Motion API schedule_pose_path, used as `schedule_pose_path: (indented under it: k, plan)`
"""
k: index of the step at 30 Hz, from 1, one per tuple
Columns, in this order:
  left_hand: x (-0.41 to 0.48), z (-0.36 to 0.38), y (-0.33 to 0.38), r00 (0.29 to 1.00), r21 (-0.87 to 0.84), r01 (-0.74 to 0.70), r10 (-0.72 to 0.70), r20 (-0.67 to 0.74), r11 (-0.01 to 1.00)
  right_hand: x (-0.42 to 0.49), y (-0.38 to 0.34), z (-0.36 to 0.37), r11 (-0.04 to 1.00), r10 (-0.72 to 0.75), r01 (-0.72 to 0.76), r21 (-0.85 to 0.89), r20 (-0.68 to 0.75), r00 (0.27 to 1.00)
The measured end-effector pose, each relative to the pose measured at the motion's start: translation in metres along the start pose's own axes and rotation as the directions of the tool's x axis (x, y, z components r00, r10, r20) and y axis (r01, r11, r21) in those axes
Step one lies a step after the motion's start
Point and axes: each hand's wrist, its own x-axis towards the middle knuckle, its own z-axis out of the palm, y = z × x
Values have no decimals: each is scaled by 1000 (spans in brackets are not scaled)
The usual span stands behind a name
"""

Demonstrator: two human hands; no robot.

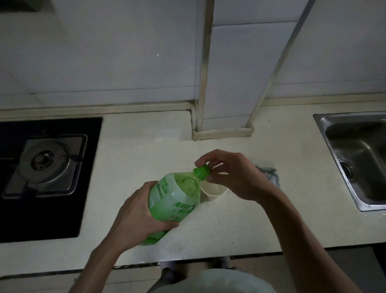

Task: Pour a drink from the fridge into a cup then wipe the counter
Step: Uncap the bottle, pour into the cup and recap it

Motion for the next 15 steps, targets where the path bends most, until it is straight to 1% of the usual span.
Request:
schedule_pose_path:
  k: [5,8,9,13,15]
  plan:
    - [-5,-10,-3,1000,2,-11,11,-11,1000,9,-10,6,989,17,-20,-147,-20,1000]
    - [-9,-14,-6,1000,-7,-8,7,-25,1000,13,-16,15,987,85,-90,-132,-39,996]
    - [-10,-15,-6,1000,-9,-6,6,-30,1000,15,-18,19,982,104,-111,-151,-54,993]
    - [-15,-17,-11,1000,5,1,-1,-28,1000,22,-19,36,921,109,-148,-362,-128,986]
    - [-17,-18,-13,1000,6,4,-4,-24,1000,24,-21,45,901,135,-197,-388,-181,974]
